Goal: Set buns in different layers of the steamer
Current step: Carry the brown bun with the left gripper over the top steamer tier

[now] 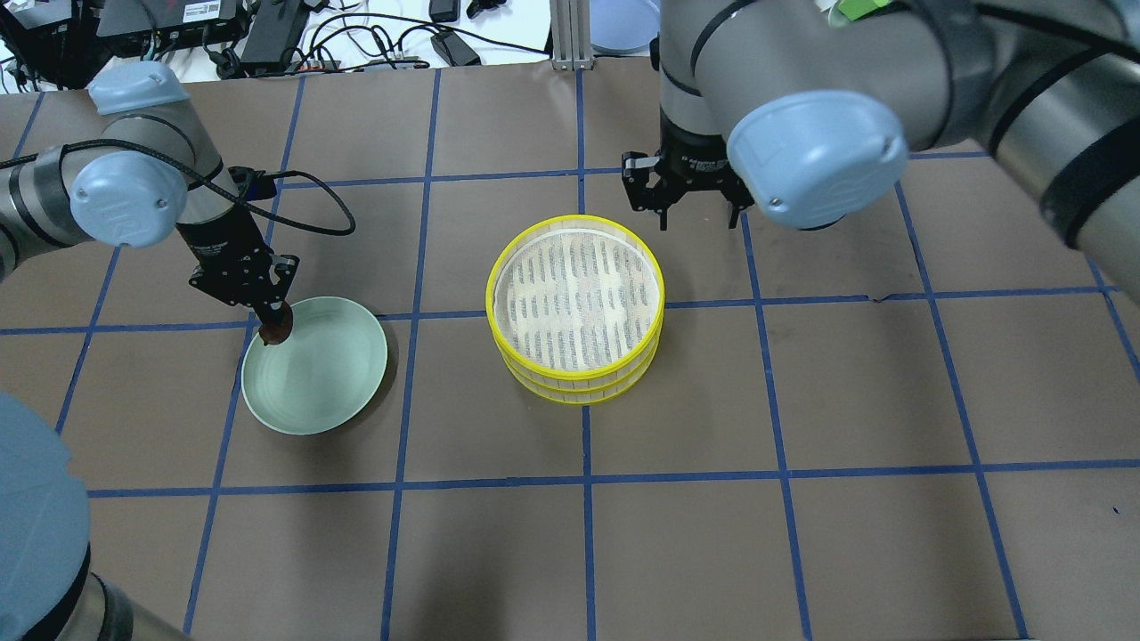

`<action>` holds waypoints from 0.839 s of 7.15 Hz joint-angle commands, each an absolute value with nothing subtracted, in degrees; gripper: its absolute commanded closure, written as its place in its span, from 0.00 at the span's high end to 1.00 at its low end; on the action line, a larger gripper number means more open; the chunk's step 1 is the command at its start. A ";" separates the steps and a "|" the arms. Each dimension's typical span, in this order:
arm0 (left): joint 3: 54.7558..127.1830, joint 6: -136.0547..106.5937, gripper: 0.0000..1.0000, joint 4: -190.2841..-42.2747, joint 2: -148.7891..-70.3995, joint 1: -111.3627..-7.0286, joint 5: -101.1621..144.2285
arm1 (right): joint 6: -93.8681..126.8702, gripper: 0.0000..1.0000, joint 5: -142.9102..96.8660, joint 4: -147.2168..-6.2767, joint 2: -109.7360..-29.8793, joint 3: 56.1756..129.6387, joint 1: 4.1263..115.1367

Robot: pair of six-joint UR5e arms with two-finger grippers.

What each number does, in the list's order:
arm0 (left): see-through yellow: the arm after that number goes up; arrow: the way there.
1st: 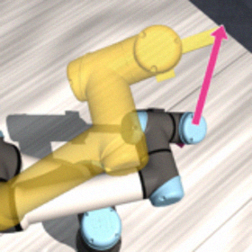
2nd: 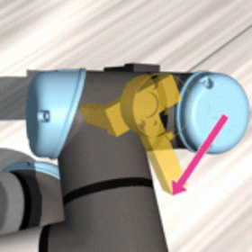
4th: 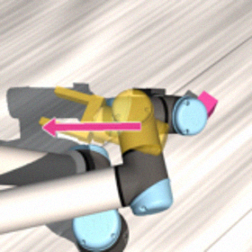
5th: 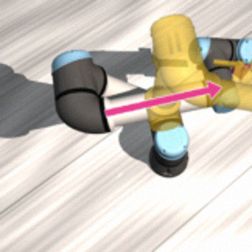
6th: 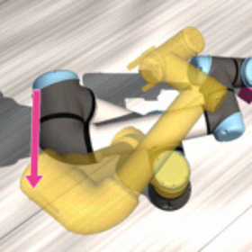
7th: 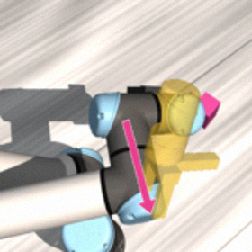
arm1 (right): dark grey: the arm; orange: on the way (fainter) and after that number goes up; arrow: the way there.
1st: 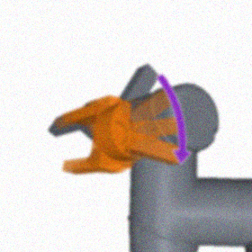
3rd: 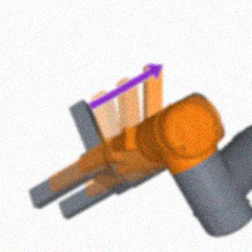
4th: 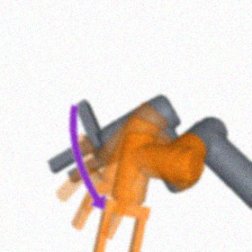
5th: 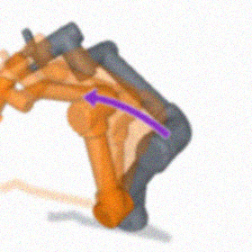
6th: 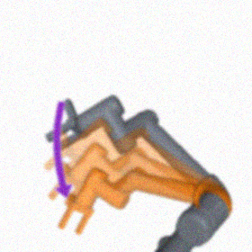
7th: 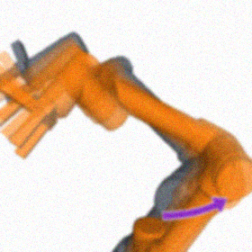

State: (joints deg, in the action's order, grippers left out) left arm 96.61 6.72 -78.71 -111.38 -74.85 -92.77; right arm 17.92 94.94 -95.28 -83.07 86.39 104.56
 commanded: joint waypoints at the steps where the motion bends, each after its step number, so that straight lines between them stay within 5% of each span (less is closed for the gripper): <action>1: 91.43 -6.71 0.00 -81.99 -107.51 -79.16 -85.37 | 17.23 0.72 93.44 -85.09 -88.23 81.83 104.41; 6: 90.17 -27.75 0.00 -77.02 -105.64 -93.67 -66.21 | 8.79 0.73 92.20 -85.52 -88.94 81.91 95.18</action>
State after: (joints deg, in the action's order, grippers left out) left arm 89.83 -24.02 -79.98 -105.18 -90.61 -70.08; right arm 10.44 92.28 -85.70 -88.43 81.75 96.20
